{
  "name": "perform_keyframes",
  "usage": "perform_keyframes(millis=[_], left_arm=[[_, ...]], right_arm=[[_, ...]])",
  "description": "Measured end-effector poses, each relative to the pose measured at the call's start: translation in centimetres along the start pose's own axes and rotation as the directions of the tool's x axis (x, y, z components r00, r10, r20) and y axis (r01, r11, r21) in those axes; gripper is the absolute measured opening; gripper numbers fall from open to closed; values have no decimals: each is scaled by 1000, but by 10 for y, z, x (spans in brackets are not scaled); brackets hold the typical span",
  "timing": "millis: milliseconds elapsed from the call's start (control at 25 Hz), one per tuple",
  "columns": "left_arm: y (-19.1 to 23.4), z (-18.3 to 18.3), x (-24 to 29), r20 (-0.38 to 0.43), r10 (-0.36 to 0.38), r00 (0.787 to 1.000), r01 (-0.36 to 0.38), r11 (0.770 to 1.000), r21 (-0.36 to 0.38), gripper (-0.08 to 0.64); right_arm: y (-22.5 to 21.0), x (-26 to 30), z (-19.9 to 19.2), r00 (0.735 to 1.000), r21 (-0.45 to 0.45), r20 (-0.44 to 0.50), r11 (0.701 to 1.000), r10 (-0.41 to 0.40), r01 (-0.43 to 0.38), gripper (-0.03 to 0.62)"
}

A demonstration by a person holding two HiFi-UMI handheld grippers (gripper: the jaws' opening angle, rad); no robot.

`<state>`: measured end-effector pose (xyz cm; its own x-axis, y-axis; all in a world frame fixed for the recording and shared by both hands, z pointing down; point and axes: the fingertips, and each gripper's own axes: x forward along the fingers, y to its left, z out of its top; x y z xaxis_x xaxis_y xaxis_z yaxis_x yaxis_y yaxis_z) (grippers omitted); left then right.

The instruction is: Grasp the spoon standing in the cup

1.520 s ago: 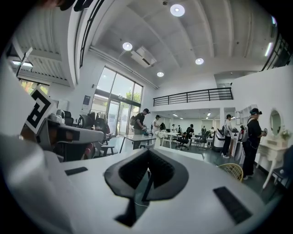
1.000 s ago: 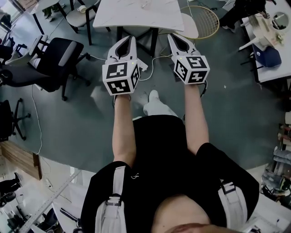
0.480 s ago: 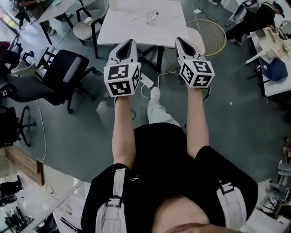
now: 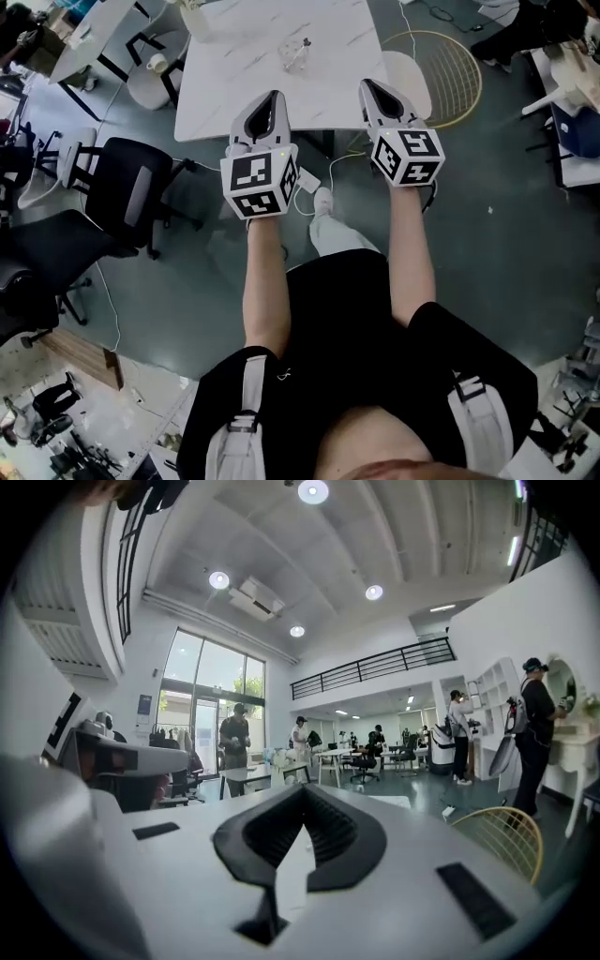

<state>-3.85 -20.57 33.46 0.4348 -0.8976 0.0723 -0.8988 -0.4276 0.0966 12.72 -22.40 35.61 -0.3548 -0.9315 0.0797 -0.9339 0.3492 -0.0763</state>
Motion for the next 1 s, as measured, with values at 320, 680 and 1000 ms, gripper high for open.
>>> perform_keyframes(millis=[320,680,1000], left_arm=[[45,-13,107,-80,72,994,-75,996,-40,14],[33,-19,192,-123,73,990,-75,997,-16,14],[49,-49,198,-193,123,973,-137,989,-58,14]], right_arm=[[-34,126,-13,994,122,-45,988,101,-95,6],[-94,179,-26,993,218,-21,970,116,-109,6],[-93,189,-53,986,214,-89,969,144,-122,6]])
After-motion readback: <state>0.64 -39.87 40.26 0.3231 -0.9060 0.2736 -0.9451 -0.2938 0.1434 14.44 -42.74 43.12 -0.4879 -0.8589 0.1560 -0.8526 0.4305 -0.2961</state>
